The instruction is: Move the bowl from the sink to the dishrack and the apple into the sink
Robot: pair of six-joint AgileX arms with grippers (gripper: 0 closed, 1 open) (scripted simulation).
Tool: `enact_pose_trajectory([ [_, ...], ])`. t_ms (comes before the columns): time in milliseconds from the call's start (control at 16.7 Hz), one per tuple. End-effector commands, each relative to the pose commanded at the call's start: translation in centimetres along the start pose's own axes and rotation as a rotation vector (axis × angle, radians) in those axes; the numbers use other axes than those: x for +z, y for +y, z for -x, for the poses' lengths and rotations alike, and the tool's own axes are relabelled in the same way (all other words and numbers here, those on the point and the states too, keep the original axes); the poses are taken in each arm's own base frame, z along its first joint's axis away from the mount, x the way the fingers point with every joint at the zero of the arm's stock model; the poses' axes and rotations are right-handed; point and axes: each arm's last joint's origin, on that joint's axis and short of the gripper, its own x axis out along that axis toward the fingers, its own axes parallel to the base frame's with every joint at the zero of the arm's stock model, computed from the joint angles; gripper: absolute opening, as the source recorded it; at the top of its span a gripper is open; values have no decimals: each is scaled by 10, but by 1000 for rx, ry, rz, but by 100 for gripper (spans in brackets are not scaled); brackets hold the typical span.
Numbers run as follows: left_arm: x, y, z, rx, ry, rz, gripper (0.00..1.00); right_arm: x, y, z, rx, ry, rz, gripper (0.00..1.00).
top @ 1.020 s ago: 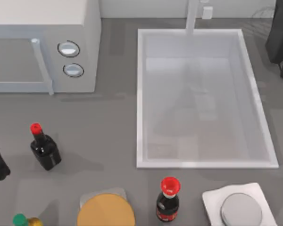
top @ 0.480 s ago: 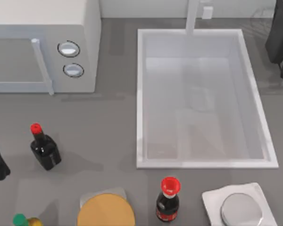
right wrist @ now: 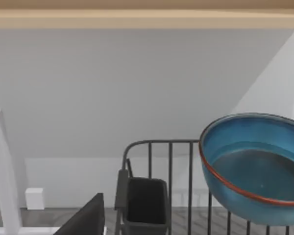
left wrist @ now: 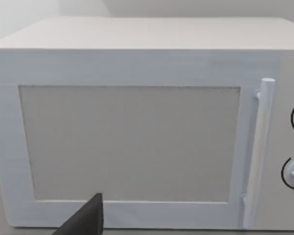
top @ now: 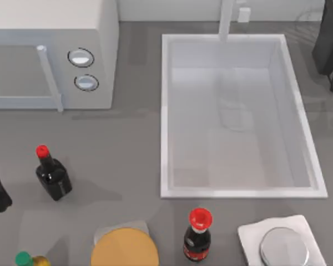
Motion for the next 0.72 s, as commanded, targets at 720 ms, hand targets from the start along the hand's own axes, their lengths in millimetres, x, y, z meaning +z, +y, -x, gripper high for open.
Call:
enact_pose_trajectory([
  [720,0,0,0,0,0,0,100,-76,21,91,19,-19,11,100],
])
